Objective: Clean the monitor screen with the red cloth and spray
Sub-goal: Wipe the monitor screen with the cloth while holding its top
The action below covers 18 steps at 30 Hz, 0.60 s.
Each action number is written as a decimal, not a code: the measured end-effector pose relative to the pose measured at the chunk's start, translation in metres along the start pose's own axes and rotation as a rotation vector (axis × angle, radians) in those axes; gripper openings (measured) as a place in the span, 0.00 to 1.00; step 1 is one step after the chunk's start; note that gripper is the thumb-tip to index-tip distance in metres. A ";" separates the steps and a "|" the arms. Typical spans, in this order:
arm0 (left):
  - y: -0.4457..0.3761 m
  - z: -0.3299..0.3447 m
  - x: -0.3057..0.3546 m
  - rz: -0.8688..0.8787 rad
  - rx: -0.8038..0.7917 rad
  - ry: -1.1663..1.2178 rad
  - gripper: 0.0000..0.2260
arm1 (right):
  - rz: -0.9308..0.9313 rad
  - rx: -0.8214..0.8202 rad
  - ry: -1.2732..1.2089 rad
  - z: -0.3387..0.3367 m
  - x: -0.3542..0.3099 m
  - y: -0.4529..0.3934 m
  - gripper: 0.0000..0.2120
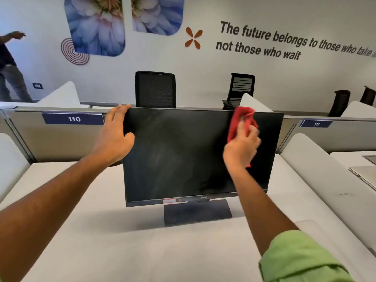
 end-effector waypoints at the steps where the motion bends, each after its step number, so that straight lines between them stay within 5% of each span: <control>1: 0.000 0.000 0.000 0.000 0.000 -0.002 0.35 | 0.095 0.025 -0.038 -0.003 0.009 -0.006 0.33; 4: 0.000 0.000 -0.002 -0.014 0.000 0.001 0.35 | 0.137 0.094 -0.113 0.002 -0.012 0.004 0.35; 7: 0.002 -0.001 -0.002 -0.030 -0.007 0.008 0.34 | -0.088 0.078 -0.144 0.022 -0.073 0.044 0.36; 11: 0.002 -0.004 -0.001 -0.030 -0.021 0.018 0.33 | -0.586 -0.030 -0.128 0.048 -0.135 0.129 0.29; 15: 0.002 -0.012 -0.002 -0.028 -0.017 0.024 0.32 | -1.164 -0.295 -0.038 0.069 -0.129 0.210 0.24; 18: 0.002 -0.015 0.001 -0.014 -0.045 0.009 0.33 | -1.069 -0.235 -0.034 0.059 -0.110 0.181 0.29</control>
Point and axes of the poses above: each hand's wrist, its own y-axis away from the middle knuckle, its own z-axis out of the palm, x = y × z, the point moved 7 cm from there along -y, towards the middle knuckle, and after that the axes turned 5 degrees about -z, right-handed, at the moved point
